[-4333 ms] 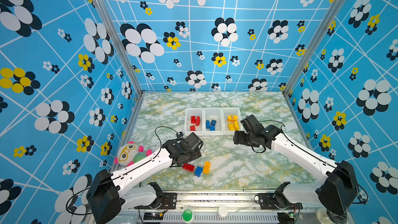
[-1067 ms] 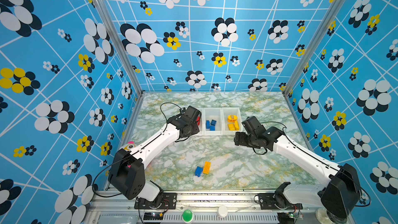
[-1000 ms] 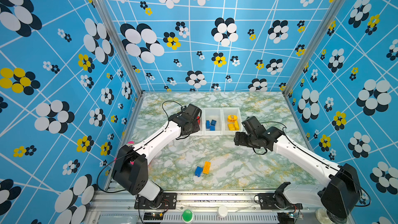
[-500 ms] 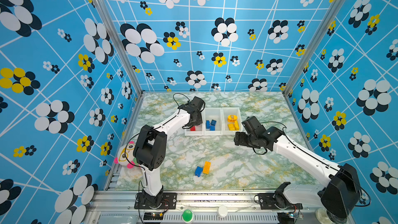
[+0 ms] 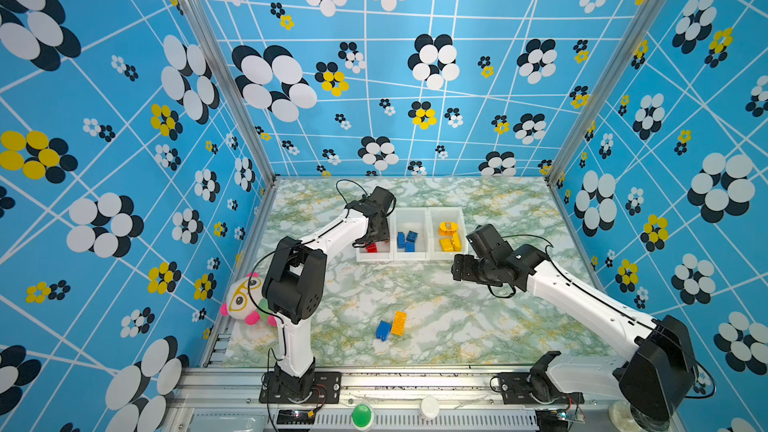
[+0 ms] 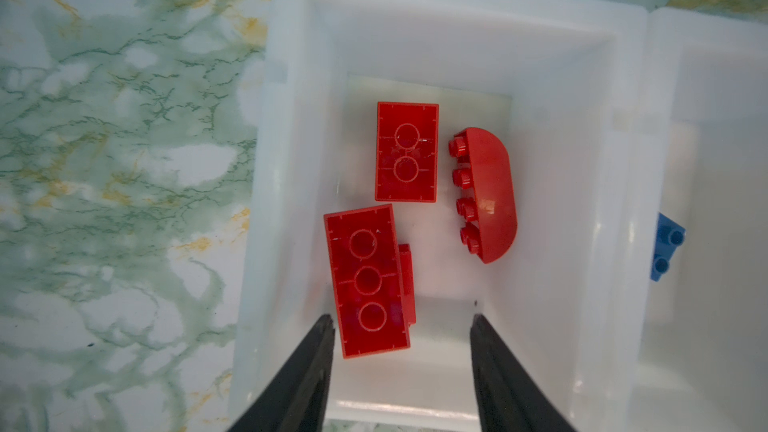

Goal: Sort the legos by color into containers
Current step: 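Withdraw the left gripper while the right gripper moves toward the yellow brick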

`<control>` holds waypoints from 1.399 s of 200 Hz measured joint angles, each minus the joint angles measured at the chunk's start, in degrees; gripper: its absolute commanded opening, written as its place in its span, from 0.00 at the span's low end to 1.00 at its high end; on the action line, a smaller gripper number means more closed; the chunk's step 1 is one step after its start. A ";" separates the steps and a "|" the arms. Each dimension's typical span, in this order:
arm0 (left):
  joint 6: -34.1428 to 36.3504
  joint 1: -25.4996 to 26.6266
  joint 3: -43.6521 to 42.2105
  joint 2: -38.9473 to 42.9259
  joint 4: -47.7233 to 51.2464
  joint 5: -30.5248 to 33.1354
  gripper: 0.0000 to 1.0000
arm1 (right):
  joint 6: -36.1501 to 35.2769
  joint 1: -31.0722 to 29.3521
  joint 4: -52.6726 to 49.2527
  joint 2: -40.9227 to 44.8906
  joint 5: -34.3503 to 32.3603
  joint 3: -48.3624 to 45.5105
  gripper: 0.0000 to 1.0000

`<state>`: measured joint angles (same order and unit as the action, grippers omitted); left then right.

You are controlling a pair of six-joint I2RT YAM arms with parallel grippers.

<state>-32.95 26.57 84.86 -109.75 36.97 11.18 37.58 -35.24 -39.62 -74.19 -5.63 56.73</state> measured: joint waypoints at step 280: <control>-4.87 2.60 -30.91 33.86 -4.74 -9.22 0.80 | 12.52 -18.10 4.33 -10.36 -0.44 2.95 0.89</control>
<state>-37.82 29.17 53.95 -75.90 32.23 1.96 50.11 -53.34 -35.29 -84.55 -6.07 59.68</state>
